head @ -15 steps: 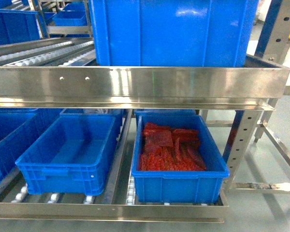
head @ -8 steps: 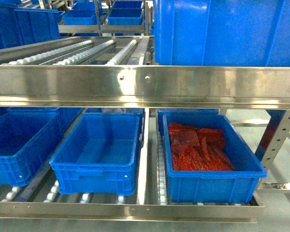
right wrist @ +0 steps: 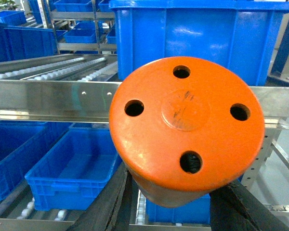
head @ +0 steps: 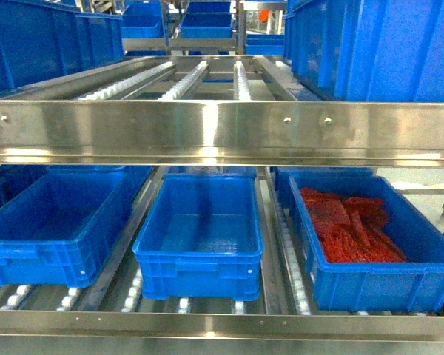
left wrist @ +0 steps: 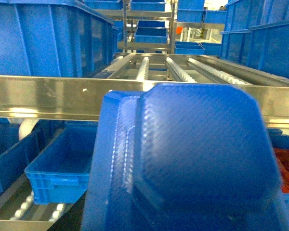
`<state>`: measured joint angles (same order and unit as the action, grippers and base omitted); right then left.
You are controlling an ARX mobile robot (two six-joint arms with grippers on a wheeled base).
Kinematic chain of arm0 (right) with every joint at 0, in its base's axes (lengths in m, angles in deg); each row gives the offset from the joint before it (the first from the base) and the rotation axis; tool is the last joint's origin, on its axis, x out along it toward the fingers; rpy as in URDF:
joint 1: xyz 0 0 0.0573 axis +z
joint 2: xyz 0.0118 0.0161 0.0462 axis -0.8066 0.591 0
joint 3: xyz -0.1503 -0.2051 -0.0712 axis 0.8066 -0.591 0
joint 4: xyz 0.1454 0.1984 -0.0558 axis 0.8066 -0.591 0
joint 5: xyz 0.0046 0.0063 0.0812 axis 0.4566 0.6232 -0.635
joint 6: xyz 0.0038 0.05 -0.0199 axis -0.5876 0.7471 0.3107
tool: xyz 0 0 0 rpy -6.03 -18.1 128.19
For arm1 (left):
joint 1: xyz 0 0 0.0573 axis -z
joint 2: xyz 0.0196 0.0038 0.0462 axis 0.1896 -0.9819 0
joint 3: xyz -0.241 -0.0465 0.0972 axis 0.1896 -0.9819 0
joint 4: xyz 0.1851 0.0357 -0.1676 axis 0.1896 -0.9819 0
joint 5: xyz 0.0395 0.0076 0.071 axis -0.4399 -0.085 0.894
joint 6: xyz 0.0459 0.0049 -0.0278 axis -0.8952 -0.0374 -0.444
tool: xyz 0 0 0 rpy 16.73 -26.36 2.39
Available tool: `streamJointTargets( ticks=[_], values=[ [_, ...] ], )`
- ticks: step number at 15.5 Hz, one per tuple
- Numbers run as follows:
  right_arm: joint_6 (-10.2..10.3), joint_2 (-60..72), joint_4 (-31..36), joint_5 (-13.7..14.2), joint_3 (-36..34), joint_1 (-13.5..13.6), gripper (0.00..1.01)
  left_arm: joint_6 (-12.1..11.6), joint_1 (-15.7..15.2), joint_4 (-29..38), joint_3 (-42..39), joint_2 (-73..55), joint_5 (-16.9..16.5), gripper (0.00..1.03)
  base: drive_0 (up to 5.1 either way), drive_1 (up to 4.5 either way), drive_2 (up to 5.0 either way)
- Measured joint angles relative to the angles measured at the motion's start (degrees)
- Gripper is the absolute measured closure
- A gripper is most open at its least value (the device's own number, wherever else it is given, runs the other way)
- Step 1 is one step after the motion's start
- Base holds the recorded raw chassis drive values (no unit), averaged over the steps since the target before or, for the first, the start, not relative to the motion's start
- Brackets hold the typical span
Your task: Sort blue parts and orange caps into right shelf containers
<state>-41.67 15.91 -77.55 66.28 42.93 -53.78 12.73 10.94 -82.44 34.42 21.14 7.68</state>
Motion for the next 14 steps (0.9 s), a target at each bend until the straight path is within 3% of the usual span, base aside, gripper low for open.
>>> streamJointTargets(
  ticks=[1, 14],
  values=[
    [0.00, 0.00, 0.09, 0.00, 0.00, 0.00, 0.62, 0.00, 0.00, 0.00, 0.00, 0.00, 0.00, 0.61, 0.0, 0.00, 0.0],
    [0.00, 0.00, -0.02, 0.00, 0.00, 0.00, 0.62, 0.00, 0.00, 0.13, 0.00, 0.00, 0.00, 0.61, -4.8, 2.56, 2.6]
  ],
)
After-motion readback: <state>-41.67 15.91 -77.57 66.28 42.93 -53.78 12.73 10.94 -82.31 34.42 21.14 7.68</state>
